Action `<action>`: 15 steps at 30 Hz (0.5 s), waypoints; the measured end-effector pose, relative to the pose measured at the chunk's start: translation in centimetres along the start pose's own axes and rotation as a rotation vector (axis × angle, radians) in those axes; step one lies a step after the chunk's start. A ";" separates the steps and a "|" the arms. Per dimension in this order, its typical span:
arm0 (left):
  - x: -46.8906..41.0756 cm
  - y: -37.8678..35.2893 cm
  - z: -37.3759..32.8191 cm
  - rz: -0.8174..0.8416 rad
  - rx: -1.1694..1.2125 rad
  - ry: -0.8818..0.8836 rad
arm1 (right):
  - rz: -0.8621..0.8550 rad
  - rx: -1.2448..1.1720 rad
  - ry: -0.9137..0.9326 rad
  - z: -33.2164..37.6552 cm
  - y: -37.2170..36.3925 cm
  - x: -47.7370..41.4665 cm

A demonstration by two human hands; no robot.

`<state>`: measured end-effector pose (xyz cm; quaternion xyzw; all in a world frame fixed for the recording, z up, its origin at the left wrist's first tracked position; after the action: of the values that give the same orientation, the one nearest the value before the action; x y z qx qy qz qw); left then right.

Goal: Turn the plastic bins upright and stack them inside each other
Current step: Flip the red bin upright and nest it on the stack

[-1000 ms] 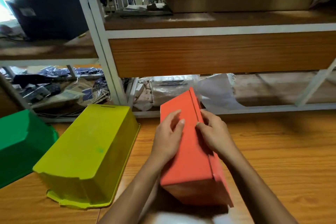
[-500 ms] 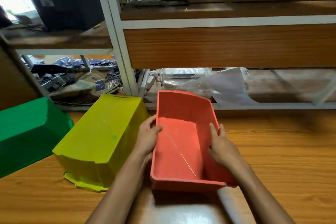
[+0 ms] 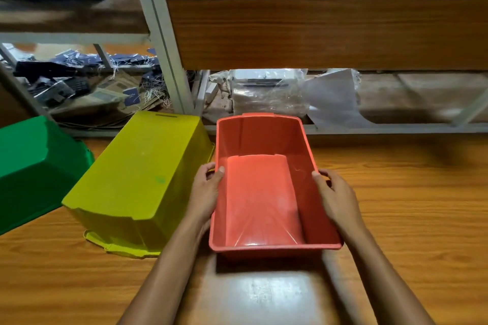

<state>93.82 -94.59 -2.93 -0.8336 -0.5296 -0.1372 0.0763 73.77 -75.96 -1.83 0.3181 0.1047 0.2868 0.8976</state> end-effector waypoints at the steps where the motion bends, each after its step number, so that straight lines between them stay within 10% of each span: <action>1: 0.1 -0.1 0.3 0.050 0.048 0.049 | 0.019 -0.009 -0.013 0.0 -0.1 0.0; 15: 10.9 -7.4 0.2 0.588 0.319 0.064 | 0.002 -0.476 -0.005 -5.1 8.4 10.4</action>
<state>91.60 -81.97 0.12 -0.9235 -0.2786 -0.0509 0.2588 76.58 -61.98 -0.55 0.0982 0.0317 0.3033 0.9473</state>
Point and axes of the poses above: each hand's wrist, its own x-axis away from the middle knuckle, its own y-axis out of the back of the hand, z = x × y, the point moved 3 cm from there along -x, towards the middle knuckle, and after that the axes turned 4 degrees about y, right-handed, at the moved point
